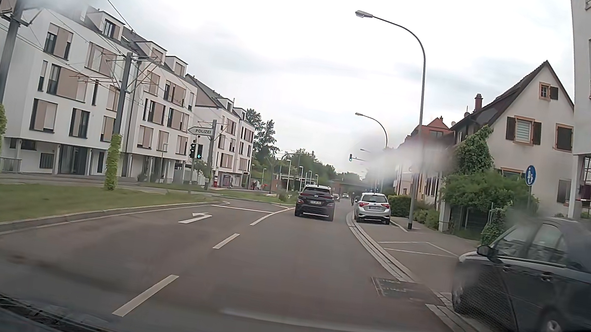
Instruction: Follow the waypoints while adhering to traffic rules and regulations
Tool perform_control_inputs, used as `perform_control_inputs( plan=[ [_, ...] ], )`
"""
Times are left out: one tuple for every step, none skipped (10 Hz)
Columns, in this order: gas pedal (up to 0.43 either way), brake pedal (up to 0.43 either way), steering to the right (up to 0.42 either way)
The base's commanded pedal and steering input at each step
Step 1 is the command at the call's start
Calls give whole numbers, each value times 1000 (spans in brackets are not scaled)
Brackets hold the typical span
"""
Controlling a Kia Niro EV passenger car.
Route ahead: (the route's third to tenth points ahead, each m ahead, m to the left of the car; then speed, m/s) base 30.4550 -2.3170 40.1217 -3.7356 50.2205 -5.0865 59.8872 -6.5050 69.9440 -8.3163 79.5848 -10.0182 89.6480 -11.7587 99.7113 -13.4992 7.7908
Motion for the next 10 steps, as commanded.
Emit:
perform_control_inputs(
  plan=[
    [47, 0, 0],
    [47, 0, 0],
    [47, 0, 0],
    [47, 0, 0],
    [47, 0, 0],
    [47, 0, 0],
    [47, 0, 1],
    [47, 0, 1],
    [47, 0, 1],
    [47, 0, 1]
  ],
)
